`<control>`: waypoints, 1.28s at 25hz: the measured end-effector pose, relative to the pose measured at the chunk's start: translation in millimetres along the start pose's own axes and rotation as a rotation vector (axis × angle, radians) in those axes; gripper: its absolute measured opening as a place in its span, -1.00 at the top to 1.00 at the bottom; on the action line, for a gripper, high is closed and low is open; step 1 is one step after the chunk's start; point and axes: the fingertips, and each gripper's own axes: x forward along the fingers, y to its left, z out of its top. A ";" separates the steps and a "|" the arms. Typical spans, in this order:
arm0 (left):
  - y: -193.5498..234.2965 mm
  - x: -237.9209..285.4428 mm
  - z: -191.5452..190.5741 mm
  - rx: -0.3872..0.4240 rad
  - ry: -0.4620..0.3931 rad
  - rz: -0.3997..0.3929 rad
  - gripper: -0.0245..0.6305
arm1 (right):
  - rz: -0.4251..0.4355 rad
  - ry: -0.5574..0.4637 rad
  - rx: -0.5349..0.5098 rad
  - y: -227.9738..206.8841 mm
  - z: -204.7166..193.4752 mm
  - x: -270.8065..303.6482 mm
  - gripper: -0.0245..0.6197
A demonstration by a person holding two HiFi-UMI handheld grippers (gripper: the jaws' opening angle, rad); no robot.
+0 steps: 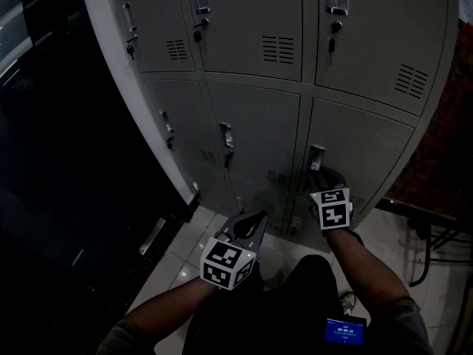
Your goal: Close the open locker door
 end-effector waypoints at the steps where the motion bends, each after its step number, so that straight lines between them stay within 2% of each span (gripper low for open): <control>1: -2.2 1.4 0.7 0.001 -0.001 -0.005 0.92 | 0.010 -0.001 0.001 -0.1 -2.3 -6.9 0.57; 9: -44.6 22.5 15.4 0.019 -0.025 -0.089 0.92 | 0.103 -0.031 0.054 -4.3 -12.9 -85.3 0.73; 16: -94.4 34.0 17.2 0.029 -0.022 -0.172 0.92 | 0.136 -0.074 0.108 -23.7 -31.3 -171.5 0.85; 24: -133.7 19.4 2.2 0.023 0.001 -0.236 0.92 | 0.156 -0.128 0.171 -16.4 -46.3 -240.6 0.91; 32: -174.7 -23.2 2.4 0.033 -0.009 -0.290 0.92 | 0.163 -0.099 0.170 17.1 -68.8 -296.0 0.91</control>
